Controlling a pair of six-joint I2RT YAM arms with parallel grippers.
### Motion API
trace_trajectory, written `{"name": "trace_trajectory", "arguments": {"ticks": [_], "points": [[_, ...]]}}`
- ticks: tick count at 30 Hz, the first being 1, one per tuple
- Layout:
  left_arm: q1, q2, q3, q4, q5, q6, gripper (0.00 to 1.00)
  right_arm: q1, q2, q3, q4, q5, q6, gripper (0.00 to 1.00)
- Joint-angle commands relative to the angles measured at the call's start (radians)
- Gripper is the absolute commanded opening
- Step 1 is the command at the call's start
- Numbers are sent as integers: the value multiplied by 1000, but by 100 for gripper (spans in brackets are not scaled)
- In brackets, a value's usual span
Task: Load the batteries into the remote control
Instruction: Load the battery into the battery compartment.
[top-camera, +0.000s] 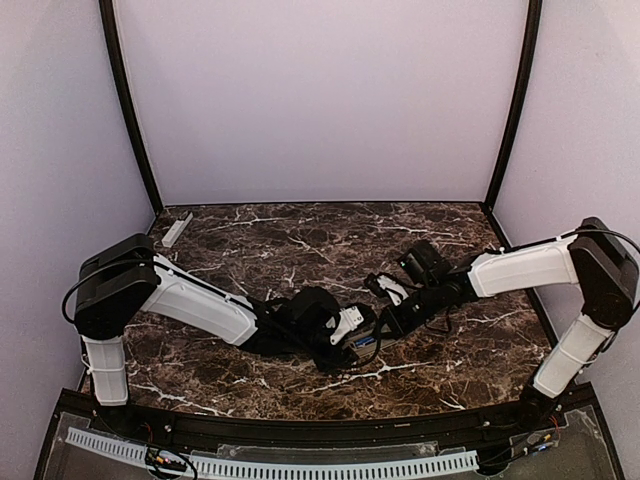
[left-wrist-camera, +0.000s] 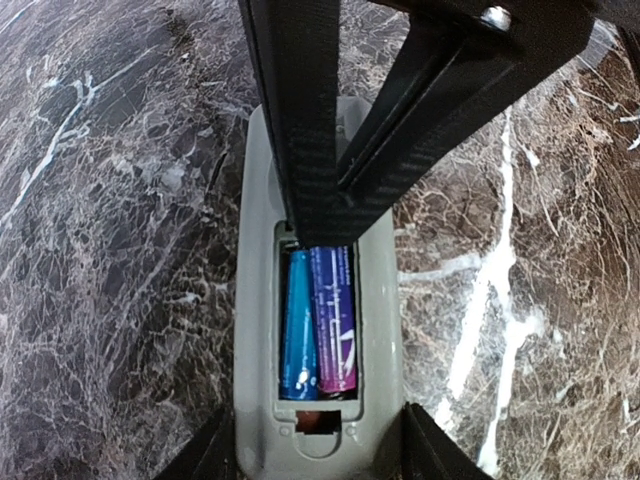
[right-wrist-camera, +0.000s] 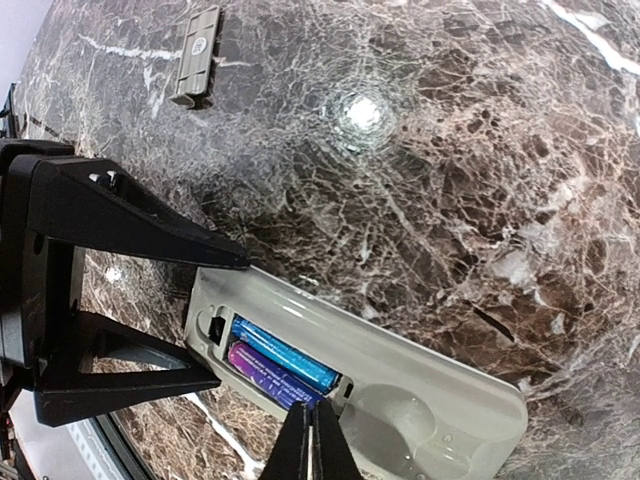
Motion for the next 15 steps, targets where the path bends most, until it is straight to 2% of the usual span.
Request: {"name": "trace_trajectory", "arguments": {"ticks": [1,11,15], "points": [[-3,21,-12,29,19,-13,51,39,48,7,-10,-7,-7,1],[-3,32,-23,54,33,-28,48,49,72,3,-13,-1,-7,0],[-3,36,-26,62,37,-28,48,72,97,22,-38,52,-22,0]]}}
